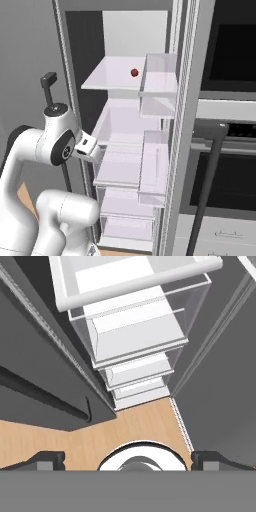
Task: Take the strawberry from the fridge and place it on top of the pancake, located on the dining counter.
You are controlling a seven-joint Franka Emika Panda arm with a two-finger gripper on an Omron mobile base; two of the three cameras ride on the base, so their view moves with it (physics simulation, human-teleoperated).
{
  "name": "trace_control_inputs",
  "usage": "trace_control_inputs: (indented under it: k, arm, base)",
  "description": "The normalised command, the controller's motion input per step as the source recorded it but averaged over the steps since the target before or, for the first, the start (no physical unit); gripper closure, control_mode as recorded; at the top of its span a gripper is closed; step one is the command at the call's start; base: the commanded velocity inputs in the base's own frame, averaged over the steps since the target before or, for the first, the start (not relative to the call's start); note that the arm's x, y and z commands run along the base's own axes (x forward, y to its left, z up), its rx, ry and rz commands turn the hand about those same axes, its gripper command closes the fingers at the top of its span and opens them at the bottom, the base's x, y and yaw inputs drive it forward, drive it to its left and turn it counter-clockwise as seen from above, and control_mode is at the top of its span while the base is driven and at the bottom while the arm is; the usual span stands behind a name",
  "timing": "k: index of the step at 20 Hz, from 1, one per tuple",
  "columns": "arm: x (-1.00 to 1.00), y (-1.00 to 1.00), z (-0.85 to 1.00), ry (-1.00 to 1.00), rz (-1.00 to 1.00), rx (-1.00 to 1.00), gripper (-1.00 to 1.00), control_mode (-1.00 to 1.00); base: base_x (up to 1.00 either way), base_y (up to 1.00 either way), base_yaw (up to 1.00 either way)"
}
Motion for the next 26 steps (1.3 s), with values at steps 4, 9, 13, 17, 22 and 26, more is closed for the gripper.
trace_control_inputs:
  k: [4,9,13,17,22,26]
  arm:
    - [0.00,0.00,0.00,0.00,0.00,0.00,-1.00,1.00]
    - [0.00,0.00,0.00,0.00,0.00,0.00,-1.00,1.00]
    - [0.00,0.00,0.00,0.00,0.00,0.00,-1.00,1.00]
    - [0.00,0.00,0.00,0.00,0.00,0.00,-1.00,1.00]
    - [0.00,0.00,0.00,0.00,0.00,0.00,-1.00,1.00]
    - [0.00,0.00,0.00,0.00,0.00,0.00,-1.00,1.00]
  base:
    - [0.58,-0.04,0.09]
    - [0.21,-0.26,0.04]
    - [0.00,-0.65,0.00]
    - [0.29,-0.34,0.00]
    - [0.47,0.00,0.00]
    - [0.43,0.00,0.00]
